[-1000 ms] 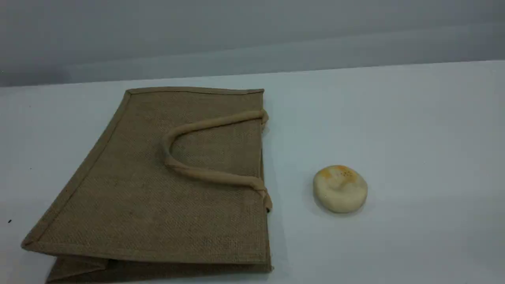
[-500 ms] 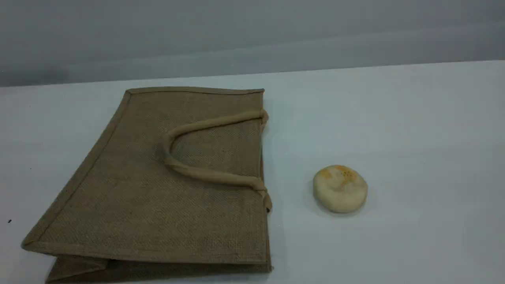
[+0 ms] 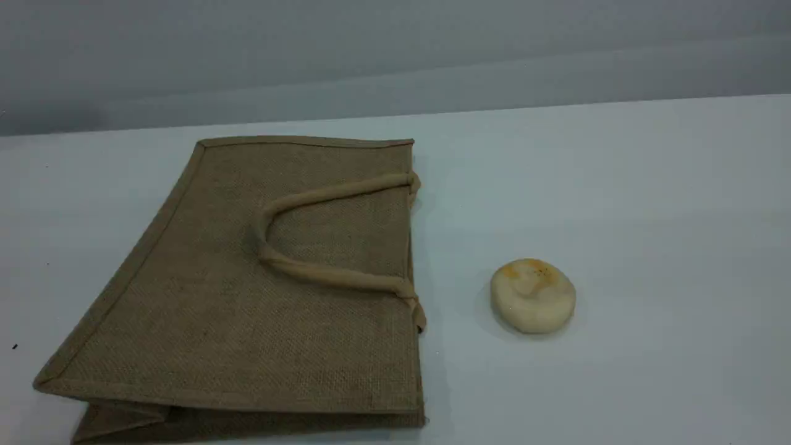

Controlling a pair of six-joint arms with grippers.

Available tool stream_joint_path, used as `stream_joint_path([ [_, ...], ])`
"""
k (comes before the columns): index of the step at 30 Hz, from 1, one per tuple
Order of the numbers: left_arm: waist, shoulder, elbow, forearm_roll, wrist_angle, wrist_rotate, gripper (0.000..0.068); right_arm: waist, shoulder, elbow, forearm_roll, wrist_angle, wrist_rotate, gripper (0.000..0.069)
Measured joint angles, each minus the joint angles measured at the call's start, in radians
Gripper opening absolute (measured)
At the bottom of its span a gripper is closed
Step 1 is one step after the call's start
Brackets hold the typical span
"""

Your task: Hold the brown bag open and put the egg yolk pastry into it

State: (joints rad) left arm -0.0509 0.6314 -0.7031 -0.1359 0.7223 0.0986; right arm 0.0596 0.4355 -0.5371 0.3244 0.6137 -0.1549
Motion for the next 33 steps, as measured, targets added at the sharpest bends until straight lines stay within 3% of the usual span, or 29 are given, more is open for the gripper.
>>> stream_joint_path([
  [5,0.000,0.090,-0.003,-0.081,-0.032,-0.001,0.0407,0.000,0.090,0.000,0.105,-0.047,-0.087,0.0479],
  [17,-0.001,0.514,-0.089,-0.128,-0.192,-0.002,0.0407,0.000,0.496,-0.003,0.469,-0.208,-0.402,0.0479],
  [23,-0.001,0.758,-0.163,-0.213,-0.239,0.004,0.0407,0.001,0.692,-0.079,0.683,-0.212,-0.572,0.0479],
  [33,-0.030,1.110,-0.282,-0.446,-0.291,0.182,0.0407,0.001,0.938,-0.219,0.754,-0.219,-0.618,0.0479],
])
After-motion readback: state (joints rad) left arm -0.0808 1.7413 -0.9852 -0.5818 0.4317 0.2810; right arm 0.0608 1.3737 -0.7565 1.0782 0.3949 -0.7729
